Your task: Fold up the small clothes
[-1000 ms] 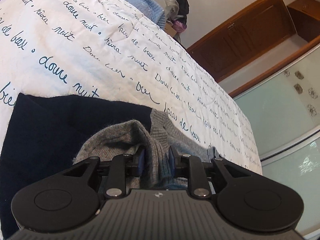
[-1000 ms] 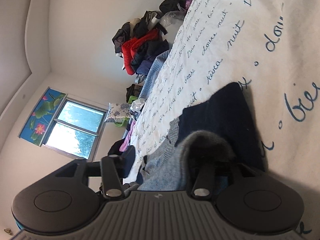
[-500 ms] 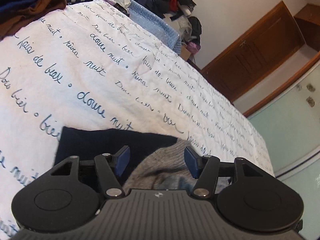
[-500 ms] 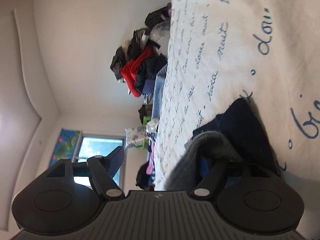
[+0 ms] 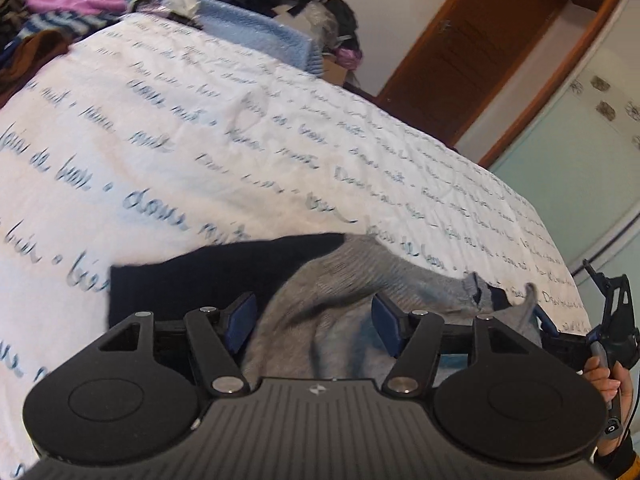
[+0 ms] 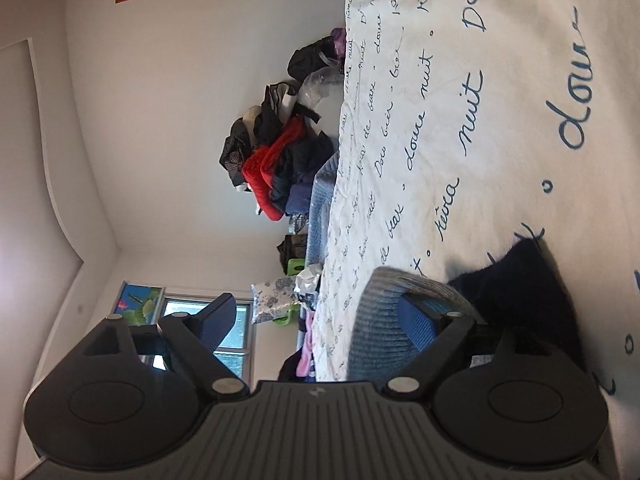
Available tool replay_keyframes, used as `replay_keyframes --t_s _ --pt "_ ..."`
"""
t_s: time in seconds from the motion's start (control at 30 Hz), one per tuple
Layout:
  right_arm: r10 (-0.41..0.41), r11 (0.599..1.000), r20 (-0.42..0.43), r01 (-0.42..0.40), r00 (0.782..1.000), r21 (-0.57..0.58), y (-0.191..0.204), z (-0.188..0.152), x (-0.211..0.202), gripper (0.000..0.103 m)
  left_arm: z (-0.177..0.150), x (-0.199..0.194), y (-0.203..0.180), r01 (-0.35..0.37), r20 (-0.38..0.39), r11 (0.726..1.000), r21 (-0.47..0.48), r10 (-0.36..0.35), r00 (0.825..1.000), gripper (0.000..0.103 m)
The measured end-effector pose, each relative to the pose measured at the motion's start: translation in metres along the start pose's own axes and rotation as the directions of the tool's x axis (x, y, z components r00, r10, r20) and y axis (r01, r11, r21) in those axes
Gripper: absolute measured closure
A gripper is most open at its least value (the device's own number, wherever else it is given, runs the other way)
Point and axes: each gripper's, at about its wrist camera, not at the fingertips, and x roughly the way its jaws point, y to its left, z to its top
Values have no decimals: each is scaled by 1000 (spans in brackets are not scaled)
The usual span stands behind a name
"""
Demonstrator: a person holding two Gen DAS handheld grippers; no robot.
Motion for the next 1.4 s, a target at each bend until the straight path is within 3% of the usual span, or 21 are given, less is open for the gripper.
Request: replay_keyframes --t_s 0.13,0.2,0.3,0.47,0.63,0.7,0.77,0.83,0.97,1.13,1.23,1.3,1.4 --pt "-34 997 -28 32 999 -65 5 -5 4 14 5 18 -21 -23 -13 996 81 24 1000 51" --pt "-53 994 -42 48 998 -100 8 -6 3 14 5 24 -25 -42 -13 994 98 44 999 72" --pt "-76 988 -40 70 996 -140 11 -6 4 14 3 24 -28 -58 20 992 114 56 998 91" --pt "-84 983 -37 77 996 -167 13 -6 6 14 2 5 -25 -108 137 987 120 91 986 94" --pt "-93 971 -47 80 995 -224 15 -10 12 10 17 -10 11 -218 205 975 -45 223 953 95" --pt "-115 967 -41 102 993 -233 13 -8 17 10 21 -13 28 -227 191 968 -108 244 951 95" --pt "-155 945 -21 142 988 -295 16 -8 22 10 21 -16 40 -147 140 978 -148 168 976 95" --pt "-215 909 24 209 976 -361 25 -13 21 10 18 -17 40 -68 69 990 -126 77 995 93" --pt "-180 906 -22 157 983 -392 33 -28 19 9 4 -15 25 -27 -1 1000 9 27 1000 60" --pt "-190 910 -57 154 980 -386 34 -40 19 9 -1 0 11 -4 -22 998 56 5 1000 59" --pt "-201 906 -69 159 977 -393 34 -41 18 9 0 14 -2 -44 -14 995 94 45 999 65" --pt "-206 904 -75 160 976 -396 33 -41 14 9 1 22 -8 -53 -9 994 92 54 998 94" --pt "-218 900 -86 167 972 -402 33 -43 13 9 1 19 -15 -74 56 993 92 69 996 96"
